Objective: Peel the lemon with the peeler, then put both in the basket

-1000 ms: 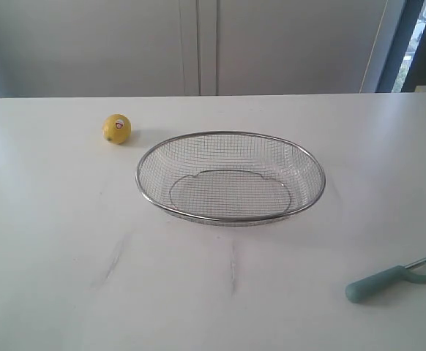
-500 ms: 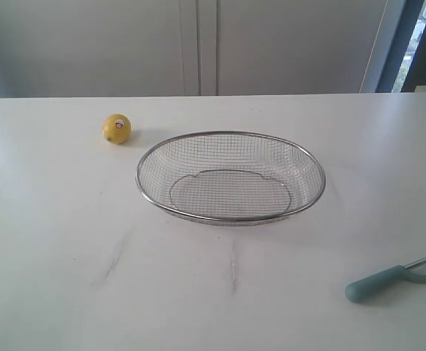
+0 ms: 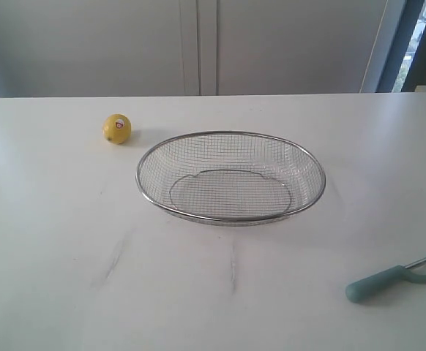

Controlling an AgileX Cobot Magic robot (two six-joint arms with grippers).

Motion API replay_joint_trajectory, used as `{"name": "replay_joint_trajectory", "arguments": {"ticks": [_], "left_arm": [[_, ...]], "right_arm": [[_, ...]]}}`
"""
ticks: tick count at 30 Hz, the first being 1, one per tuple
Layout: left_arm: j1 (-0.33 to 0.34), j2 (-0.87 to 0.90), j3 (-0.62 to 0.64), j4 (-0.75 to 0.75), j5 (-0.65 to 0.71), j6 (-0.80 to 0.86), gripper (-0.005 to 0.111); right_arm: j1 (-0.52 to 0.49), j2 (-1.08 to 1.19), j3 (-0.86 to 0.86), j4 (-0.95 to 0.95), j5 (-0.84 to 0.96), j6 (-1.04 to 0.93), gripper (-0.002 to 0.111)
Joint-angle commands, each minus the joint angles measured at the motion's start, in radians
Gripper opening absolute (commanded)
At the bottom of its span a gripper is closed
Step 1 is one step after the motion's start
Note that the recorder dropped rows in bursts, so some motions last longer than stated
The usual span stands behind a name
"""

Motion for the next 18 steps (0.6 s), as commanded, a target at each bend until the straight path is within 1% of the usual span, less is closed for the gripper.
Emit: {"name": "replay_joint_trajectory", "arguments": {"ticks": [1,5,6,7,8,9,10,13,15,17,18], "left_arm": [[-0.006,-0.004,0.003,-0.005,-0.002,0.0,0.0],[-0.006,-0.004,0.003,-0.005,-0.002,0.0,0.0],[-0.006,-0.004,0.003,-0.005,-0.002,0.0,0.0],[-0.006,-0.004,0.003,-0.005,-0.002,0.0,0.0],[-0.006,-0.004,0.003,-0.005,-0.002,0.0,0.0],[-0.006,-0.004,0.003,-0.005,-0.002,0.0,0.0],[-0.006,-0.004,0.003,-0.005,-0.002,0.0,0.0],[-0.006,-0.004,0.003,-0.005,-0.002,0.0,0.0],[-0.006,-0.004,0.003,-0.005,-0.002,0.0,0.0],[-0.006,-0.004,0.003,-0.005,-0.002,0.0,0.0],[-0.006,-0.004,0.003,-0.005,-0.002,0.0,0.0]], "right_arm": [[0.001,0.24,-0.168,0.002,0.178,-0.118,0.0],[0.001,0.514,-0.336,-0.011,0.355,-0.216,0.0],[0.001,0.657,-0.416,-0.011,0.459,-0.252,0.0],[0.001,0.714,-0.445,-0.009,0.503,-0.259,0.0],[0.001,0.835,-0.504,0.011,0.599,-0.27,0.0],[0.001,0.91,-0.531,0.029,0.656,-0.282,0.0],[0.001,1.02,-0.568,0.111,0.715,-0.282,0.0],[0.001,1.202,-0.579,0.23,0.711,-0.282,0.0],[0.001,1.265,-0.579,0.237,0.712,-0.282,0.0],[0.001,1.297,-0.579,0.261,0.717,-0.302,0.007],[0.001,1.299,-0.579,0.276,0.705,-0.328,0.014]]}}
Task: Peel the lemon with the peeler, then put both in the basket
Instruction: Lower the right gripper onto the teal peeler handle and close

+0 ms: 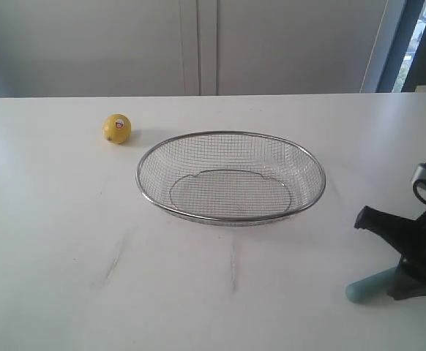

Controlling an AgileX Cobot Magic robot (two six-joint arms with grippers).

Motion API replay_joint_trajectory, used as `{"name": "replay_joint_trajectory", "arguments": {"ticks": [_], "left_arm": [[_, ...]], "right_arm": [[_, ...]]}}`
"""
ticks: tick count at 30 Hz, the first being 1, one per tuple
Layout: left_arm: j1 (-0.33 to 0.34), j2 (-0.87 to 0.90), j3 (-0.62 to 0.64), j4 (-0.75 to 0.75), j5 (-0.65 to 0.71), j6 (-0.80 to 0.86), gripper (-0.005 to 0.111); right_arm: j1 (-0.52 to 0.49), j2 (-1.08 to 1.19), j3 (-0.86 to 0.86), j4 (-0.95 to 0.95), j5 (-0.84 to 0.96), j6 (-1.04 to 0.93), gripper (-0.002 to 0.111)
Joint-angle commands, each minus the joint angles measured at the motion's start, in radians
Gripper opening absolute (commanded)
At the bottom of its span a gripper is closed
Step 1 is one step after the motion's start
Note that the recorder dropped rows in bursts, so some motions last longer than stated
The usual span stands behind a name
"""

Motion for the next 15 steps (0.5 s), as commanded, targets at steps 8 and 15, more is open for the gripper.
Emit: {"name": "replay_joint_trajectory", "arguments": {"ticks": [8,15], "left_arm": [[-0.006,-0.004,0.003,-0.005,-0.002,0.0,0.0],[-0.006,-0.004,0.003,-0.005,-0.002,0.0,0.0]], "right_arm": [[0.001,0.023,-0.007,0.039,-0.001,0.143,0.034],[0.001,0.023,-0.007,0.047,-0.112,0.439,0.034]]}}
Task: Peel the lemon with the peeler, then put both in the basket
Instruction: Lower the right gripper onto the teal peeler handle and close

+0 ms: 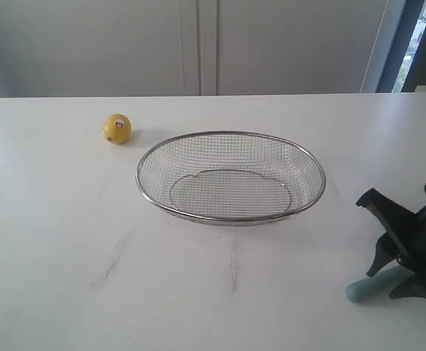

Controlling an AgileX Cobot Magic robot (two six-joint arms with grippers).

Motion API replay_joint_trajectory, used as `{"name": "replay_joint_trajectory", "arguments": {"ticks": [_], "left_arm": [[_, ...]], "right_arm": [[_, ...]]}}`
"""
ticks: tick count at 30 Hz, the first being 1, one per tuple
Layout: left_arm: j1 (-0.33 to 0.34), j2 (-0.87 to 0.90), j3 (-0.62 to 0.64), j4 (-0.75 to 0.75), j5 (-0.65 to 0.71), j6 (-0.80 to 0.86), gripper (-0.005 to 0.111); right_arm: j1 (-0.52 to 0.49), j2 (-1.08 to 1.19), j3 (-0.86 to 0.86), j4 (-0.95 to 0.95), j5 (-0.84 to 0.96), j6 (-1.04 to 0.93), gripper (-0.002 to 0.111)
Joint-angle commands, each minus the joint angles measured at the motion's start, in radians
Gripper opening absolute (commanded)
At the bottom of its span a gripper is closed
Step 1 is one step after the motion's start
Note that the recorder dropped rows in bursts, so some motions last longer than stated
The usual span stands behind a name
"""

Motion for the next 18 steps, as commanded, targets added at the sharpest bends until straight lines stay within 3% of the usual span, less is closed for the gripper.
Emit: {"name": "replay_joint_trajectory", "arguments": {"ticks": [1,18], "left_arm": [[-0.006,-0.004,0.003,-0.005,-0.002,0.0,0.0],[-0.006,-0.004,0.003,-0.005,-0.002,0.0,0.0]], "right_arm": [[0.001,0.001,-0.004,-0.007,-0.088,0.099,0.034],[0.001,0.13,-0.004,-0.026,-0.135,0.108,0.034]]}}
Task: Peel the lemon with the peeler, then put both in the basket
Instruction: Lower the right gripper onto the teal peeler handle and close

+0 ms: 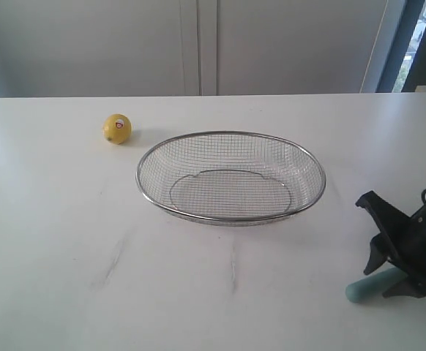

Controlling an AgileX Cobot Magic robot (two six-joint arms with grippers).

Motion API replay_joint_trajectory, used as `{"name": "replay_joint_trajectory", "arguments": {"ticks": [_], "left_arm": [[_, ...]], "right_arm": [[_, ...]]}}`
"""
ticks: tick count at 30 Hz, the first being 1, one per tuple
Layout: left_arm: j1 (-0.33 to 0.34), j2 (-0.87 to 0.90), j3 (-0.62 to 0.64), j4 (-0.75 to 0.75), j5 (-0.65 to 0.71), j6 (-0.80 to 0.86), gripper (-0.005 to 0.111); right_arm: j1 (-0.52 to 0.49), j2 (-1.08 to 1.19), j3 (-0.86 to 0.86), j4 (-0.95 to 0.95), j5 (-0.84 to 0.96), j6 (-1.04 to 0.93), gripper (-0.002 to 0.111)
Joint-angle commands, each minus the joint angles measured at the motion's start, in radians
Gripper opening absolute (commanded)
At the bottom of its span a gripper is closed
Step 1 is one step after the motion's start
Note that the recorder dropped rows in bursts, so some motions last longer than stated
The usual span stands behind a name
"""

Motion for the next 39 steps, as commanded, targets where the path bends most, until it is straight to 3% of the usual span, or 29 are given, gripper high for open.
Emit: {"name": "replay_joint_trajectory", "arguments": {"ticks": [1,39], "left_arm": [[-0.006,-0.004,0.003,-0.005,-0.002,0.0,0.0],[-0.006,-0.004,0.003,-0.005,-0.002,0.0,0.0]], "right_arm": [[0.001,0.026,-0.004,-0.016,-0.032,0.005,0.034],[0.001,0.132,-0.033,-0.072,-0.06,-0.002,0.032]]}}
